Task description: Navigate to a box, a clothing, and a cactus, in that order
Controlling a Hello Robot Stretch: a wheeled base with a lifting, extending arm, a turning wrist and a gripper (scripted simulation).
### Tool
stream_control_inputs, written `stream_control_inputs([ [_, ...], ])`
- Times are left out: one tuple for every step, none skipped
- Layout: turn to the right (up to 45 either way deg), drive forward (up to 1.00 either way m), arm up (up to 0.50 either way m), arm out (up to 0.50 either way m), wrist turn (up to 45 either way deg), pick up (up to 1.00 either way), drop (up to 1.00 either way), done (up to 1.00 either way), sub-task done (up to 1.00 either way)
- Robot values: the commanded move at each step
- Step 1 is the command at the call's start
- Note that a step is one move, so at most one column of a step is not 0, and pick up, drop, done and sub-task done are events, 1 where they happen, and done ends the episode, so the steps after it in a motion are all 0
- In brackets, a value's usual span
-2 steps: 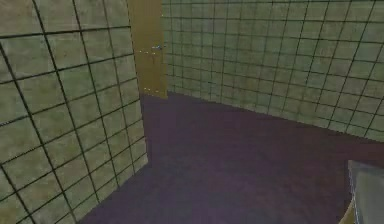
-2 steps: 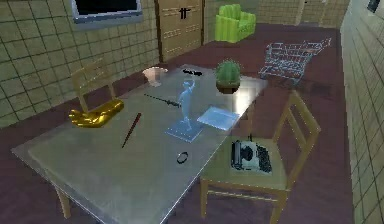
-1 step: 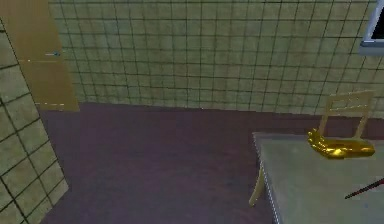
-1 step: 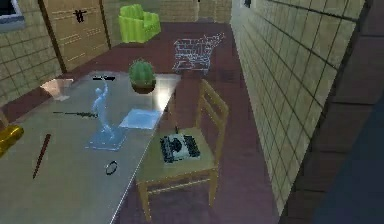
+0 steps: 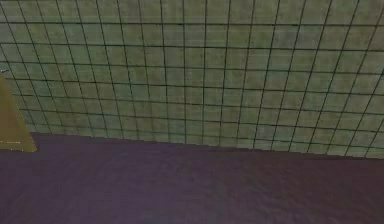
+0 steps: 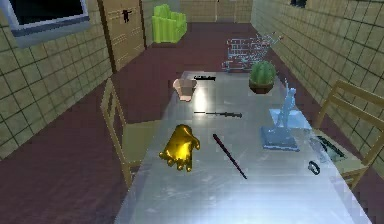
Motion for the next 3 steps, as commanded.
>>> stream_control_inputs([
  [0.0,0.45,0.0,0.0,0.0,0.0,0.0,0.0,0.0],
  [45.0,0.0,0.0,0.0,0.0,0.0,0.0,0.0,0.0],
  [12.0,0.0,0.0,0.0,0.0,0.0,0.0,0.0,0.0],
])
